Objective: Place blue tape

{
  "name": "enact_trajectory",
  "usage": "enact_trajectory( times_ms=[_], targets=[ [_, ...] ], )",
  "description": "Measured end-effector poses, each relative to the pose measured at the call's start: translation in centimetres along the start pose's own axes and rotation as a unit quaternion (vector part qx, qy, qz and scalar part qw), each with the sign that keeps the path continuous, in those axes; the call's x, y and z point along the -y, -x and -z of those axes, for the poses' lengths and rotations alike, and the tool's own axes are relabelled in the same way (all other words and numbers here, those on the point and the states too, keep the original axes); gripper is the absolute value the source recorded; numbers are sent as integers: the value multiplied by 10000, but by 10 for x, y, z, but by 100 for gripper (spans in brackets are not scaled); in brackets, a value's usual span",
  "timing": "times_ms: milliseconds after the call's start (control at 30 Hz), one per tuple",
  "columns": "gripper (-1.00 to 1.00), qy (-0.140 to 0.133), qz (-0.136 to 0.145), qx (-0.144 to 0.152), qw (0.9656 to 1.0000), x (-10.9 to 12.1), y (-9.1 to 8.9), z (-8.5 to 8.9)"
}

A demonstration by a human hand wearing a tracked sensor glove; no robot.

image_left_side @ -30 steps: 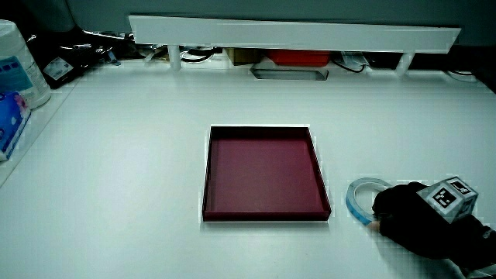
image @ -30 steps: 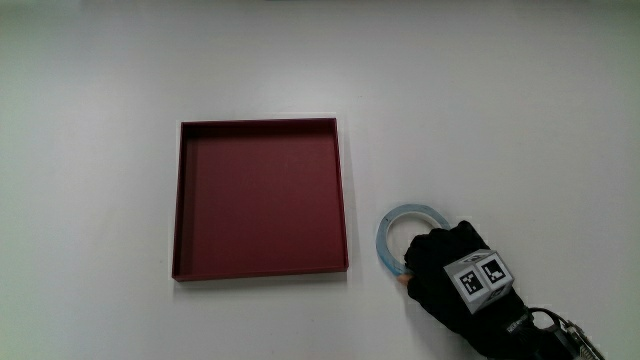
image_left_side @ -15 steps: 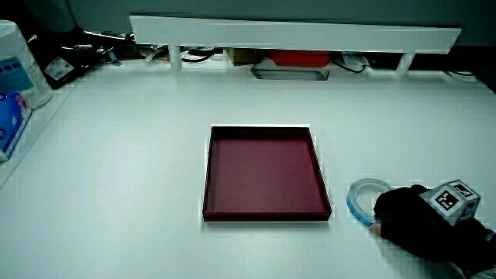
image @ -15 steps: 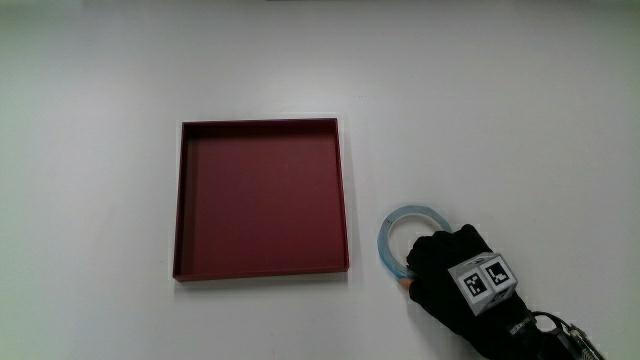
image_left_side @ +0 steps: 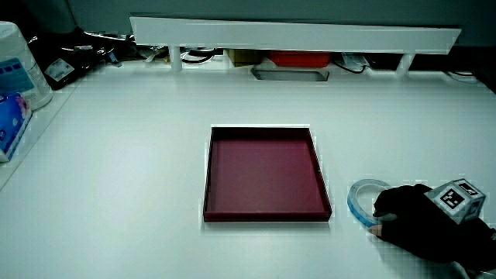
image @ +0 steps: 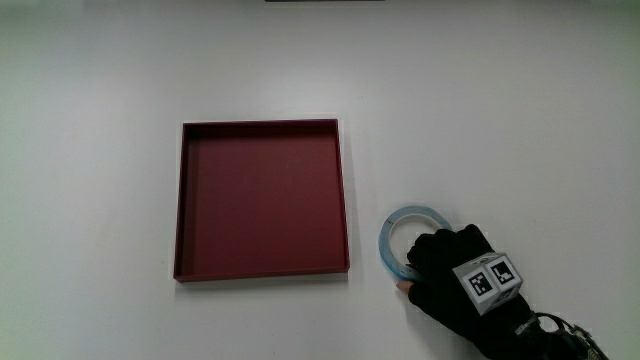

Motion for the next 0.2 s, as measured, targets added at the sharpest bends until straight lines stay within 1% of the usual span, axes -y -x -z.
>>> enact_trajectory(
  times_ms=[100,133,167,200],
  targets=[
    [-74,-93,-11,-121,9999,1,-4,-5],
    [-76,-111,-17,-293,9995,1,-5,-10],
    [-79,-145,1,-304,9994,1,-7,-12],
    [-82,-217,-26,-402,9990,1,-5,-18]
  ],
)
